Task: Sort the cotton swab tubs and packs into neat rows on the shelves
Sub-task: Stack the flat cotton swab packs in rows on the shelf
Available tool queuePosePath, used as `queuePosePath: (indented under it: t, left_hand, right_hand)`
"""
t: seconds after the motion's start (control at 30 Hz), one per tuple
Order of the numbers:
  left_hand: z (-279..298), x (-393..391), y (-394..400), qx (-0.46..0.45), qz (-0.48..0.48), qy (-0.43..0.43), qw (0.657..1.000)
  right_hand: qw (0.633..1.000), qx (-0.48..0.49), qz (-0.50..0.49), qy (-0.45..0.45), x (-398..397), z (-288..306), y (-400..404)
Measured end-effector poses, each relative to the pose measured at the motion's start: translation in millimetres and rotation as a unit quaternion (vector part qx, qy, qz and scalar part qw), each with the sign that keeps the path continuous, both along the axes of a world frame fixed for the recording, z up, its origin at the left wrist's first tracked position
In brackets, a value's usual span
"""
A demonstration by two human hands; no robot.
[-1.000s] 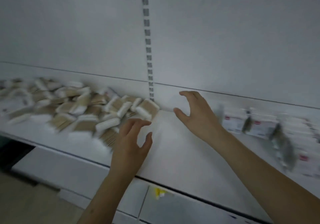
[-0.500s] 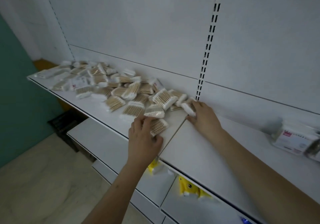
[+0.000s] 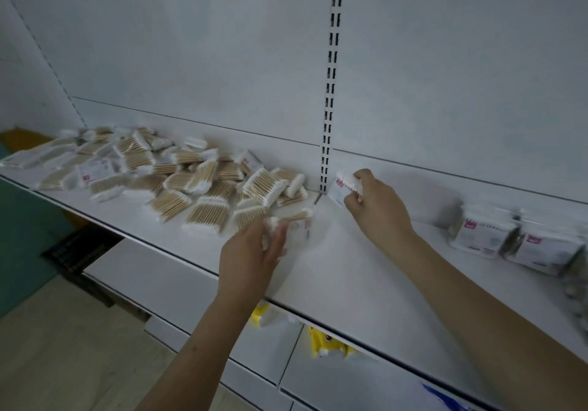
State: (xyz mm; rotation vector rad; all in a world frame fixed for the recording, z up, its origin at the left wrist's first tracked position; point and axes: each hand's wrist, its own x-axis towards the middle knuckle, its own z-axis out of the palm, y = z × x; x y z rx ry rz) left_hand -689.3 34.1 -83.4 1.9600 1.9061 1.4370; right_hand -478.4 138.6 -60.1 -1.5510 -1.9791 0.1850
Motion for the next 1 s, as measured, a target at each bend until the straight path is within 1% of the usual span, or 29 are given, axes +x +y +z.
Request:
queuePosePath:
  t: [0.1, 0.13, 0.2, 0.27, 0.33, 0.4, 0.5, 0.63, 0.73, 0.83, 0.93, 1.0]
  left_hand:
    - [14.3, 15.2, 12.2, -0.072, -0.06, -0.157, 0.983]
    - [16.9, 19.6, 16.8, -0.088, -0.079, -0.192, 0.974]
    - [21.2, 30.0, 24.6, -0.113, -0.106, -0.224, 0.962]
    - [22.7, 41.9, 32.4, -0.128, -0.124, -0.207, 0.962]
    - [22.0, 56.0, 40.7, -0.139, -0.151, -0.162, 0.965]
    - [21.2, 72.7, 48.0, -0.147, -0.182, -0.121, 0.965]
    - [24.8, 103.1, 54.1, -0.137, -0.24, -0.082, 0.957]
    - [30.1, 147.3, 62.7, -0.148, -0.306, -0.056, 0.939]
    - [30.3, 180.3, 74.4, -0.144, -0.348, 0.005, 0.926]
    - [26.1, 208.7, 85.1, -0.15, -0.358, 0.068, 0.919]
    - [18.4, 226.6, 89.8, -0.138, -0.351, 0.103, 0.92]
    - [11.2, 233.4, 91.0, -0.128, -0.34, 0.099, 0.926]
  right_hand:
    - [0.997, -0.019, 0.019, 0.074, 26.6, 12.0, -4.3]
    - [0.996, -0.023, 0.016, 0.084, 35.3, 15.5, -7.1]
    - [0.995, -0.024, -0.001, 0.092, 52.8, 21.3, -14.7]
    - [0.994, -0.02, -0.013, 0.104, 70.5, 26.8, -24.1]
    - [0.993, -0.012, -0.018, 0.117, 89.6, 32.4, -34.6]
    - [0.994, -0.006, -0.029, 0.103, 111.2, 37.6, -46.2]
    - [0.998, -0.012, -0.05, 0.038, 146.9, 47.8, -65.7]
    - [0.992, -0.05, -0.071, -0.087, 194.8, 58.2, -88.5]
    - [0.987, -0.077, -0.094, -0.104, 220.2, 63.7, -98.7]
    - [0.979, -0.094, -0.12, -0.134, 241.1, 59.4, -98.3]
    - [0.971, -0.099, -0.141, -0.164, 254.9, 49.2, -94.7]
    - [0.966, -0.091, -0.147, -0.19, 258.5, 41.7, -93.8]
